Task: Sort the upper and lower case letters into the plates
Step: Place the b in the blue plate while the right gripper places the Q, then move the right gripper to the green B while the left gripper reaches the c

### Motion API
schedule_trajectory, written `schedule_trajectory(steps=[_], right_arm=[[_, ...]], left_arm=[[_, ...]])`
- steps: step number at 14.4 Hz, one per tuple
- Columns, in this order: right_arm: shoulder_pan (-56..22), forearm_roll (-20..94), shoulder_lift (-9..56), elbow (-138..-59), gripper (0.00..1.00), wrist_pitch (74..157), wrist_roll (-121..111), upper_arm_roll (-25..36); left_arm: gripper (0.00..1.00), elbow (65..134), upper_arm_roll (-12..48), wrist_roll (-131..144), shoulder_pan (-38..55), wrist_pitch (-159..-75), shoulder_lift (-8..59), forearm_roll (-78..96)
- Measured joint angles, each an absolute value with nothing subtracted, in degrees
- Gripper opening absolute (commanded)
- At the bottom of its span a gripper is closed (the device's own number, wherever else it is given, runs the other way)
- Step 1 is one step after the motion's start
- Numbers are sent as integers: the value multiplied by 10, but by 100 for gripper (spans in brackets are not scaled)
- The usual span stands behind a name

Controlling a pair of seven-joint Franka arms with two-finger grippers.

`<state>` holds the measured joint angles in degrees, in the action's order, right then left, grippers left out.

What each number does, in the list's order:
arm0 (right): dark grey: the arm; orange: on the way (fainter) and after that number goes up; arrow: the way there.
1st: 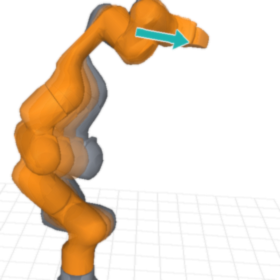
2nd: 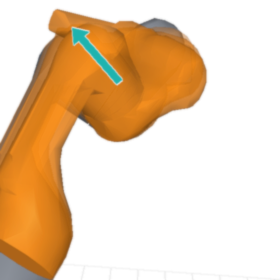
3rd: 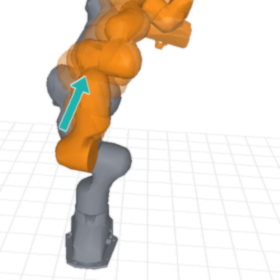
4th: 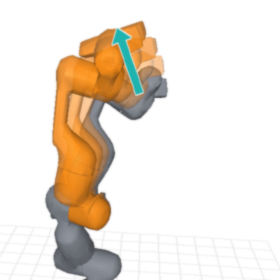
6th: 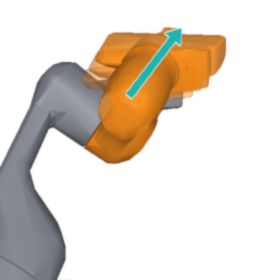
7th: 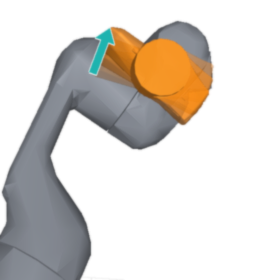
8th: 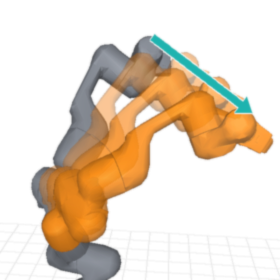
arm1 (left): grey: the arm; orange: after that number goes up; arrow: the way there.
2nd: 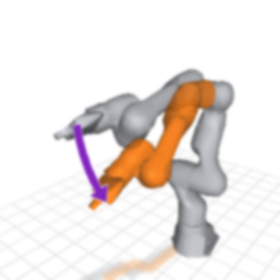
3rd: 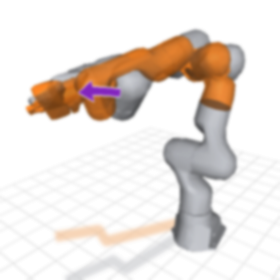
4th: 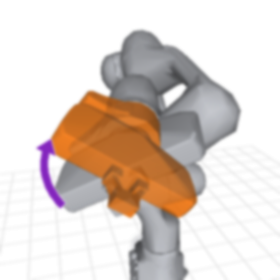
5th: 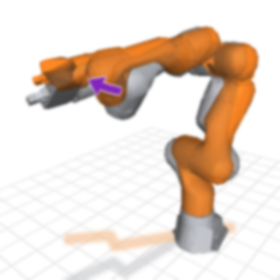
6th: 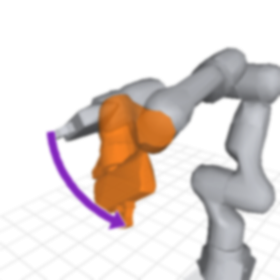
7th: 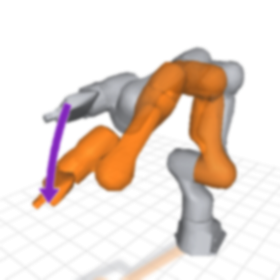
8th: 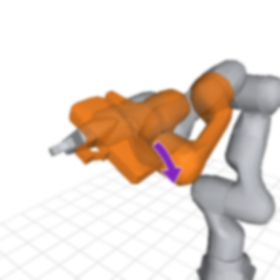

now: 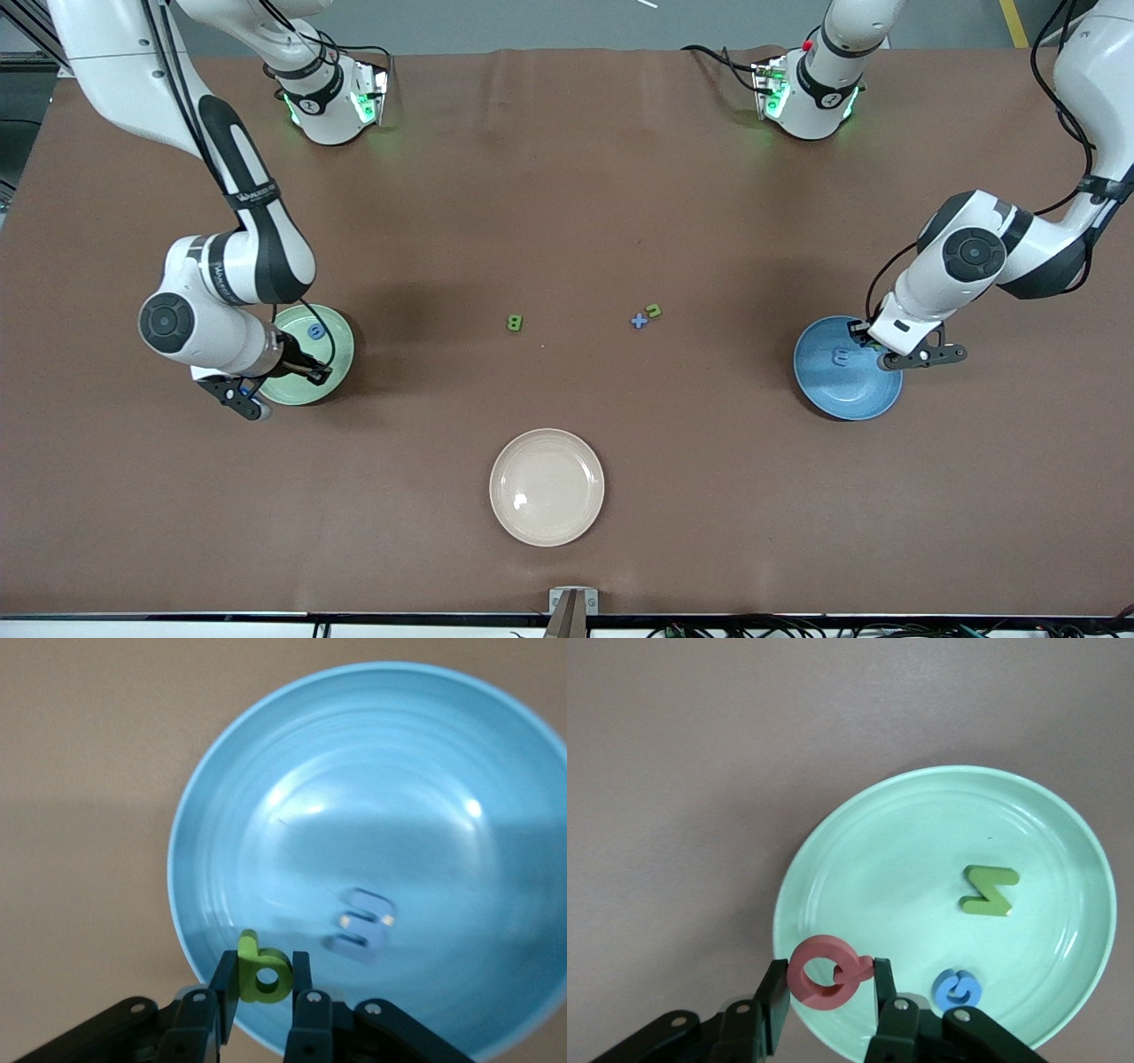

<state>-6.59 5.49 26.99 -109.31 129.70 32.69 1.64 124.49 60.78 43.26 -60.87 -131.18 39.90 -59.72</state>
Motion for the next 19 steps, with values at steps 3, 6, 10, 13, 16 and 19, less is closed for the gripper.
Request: schedule_trajectory(steps=[3,6,10,13,16,19], right_arm=[[-66,55,275,-1102,3,1298,324,11],[-65,55,278,-1124,4,1314,319,10],[-60,55,279,-1148,9,1328,305,11],[-58,55,279,-1154,77,1329,302,11],[-58,55,279,-1154,100,1330,302,11],[-58,55,279,-1152,100,1331,302,9]], left_arm=[[0,1239,581,424,-601,-1338,414,-614],[1,1230,565,422,-583,-1345,420,-615],[24,1227,565,422,-579,-1345,421,-615],[100,1224,565,422,-579,-1345,421,-615],[100,1223,579,425,-580,-1343,420,-611],[100,1216,637,440,-581,-1286,417,-555]])
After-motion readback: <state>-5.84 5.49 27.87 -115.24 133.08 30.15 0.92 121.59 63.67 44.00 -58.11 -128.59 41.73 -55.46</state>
